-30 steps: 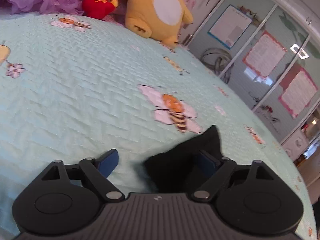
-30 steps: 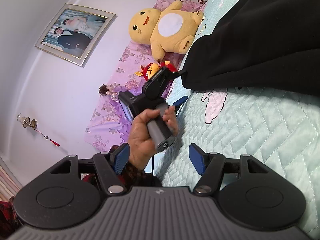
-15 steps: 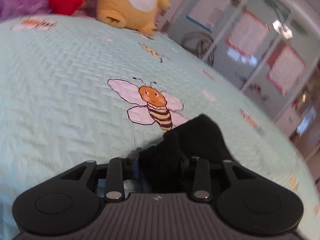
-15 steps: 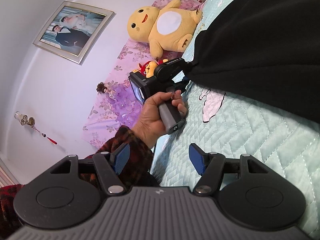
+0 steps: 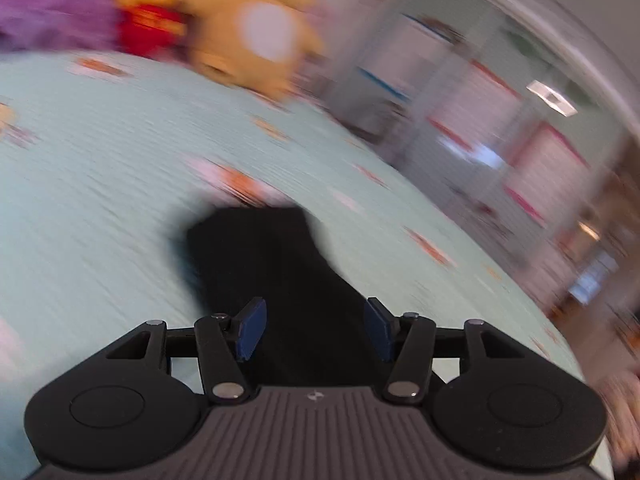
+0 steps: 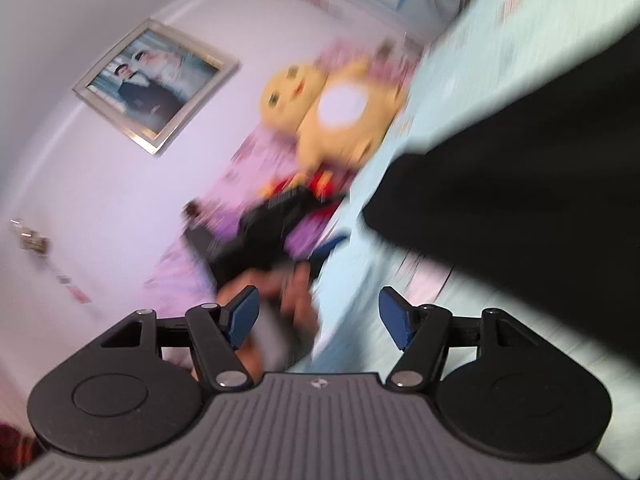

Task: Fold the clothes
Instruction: 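Press the folded garment flat with the right gripper while the left gripper holds it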

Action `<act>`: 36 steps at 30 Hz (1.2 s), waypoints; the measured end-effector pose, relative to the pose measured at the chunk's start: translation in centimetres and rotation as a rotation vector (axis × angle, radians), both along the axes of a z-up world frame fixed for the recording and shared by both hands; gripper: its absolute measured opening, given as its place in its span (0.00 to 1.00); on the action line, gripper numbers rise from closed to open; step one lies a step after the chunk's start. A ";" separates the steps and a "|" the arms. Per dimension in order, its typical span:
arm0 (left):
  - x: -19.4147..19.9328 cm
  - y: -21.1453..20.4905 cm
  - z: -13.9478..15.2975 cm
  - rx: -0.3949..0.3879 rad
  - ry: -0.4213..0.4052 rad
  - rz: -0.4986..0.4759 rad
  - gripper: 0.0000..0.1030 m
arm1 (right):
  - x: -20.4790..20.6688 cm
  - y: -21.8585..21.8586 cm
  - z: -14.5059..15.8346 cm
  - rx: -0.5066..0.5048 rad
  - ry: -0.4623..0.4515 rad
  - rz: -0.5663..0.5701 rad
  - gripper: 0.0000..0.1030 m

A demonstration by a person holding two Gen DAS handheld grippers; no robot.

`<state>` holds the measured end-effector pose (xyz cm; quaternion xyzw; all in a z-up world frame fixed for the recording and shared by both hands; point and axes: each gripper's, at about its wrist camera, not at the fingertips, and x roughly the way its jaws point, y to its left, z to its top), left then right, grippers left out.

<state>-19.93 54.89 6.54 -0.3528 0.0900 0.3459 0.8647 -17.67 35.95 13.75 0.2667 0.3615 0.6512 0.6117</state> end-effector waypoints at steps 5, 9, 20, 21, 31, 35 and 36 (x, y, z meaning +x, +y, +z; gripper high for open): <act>5.3 -9.0 -4.0 0.111 0.059 -0.157 0.56 | 5.5 -4.5 4.2 -0.220 -0.273 -0.233 0.65; 4.7 -9.9 -6.4 0.091 0.031 -0.127 0.60 | 11.5 -4.3 5.6 -0.374 -0.493 -0.261 0.65; 3.7 -8.9 -7.0 0.078 -0.026 -0.080 0.68 | 21.2 3.6 0.2 -0.615 -0.615 0.081 0.65; 3.8 -9.0 -6.9 0.086 -0.023 -0.080 0.68 | 21.1 3.9 0.1 -0.617 -0.626 0.117 0.62; 3.9 -9.4 -6.5 0.115 0.004 -0.075 0.65 | 20.1 4.9 2.1 -0.697 -0.833 0.054 0.05; 4.0 -9.1 -6.7 0.097 0.007 -0.074 0.65 | 20.8 4.9 0.9 -0.699 -0.726 0.013 0.09; 3.9 -9.0 -6.7 0.092 0.006 -0.074 0.65 | 21.0 4.6 1.1 -0.687 -0.696 0.001 0.11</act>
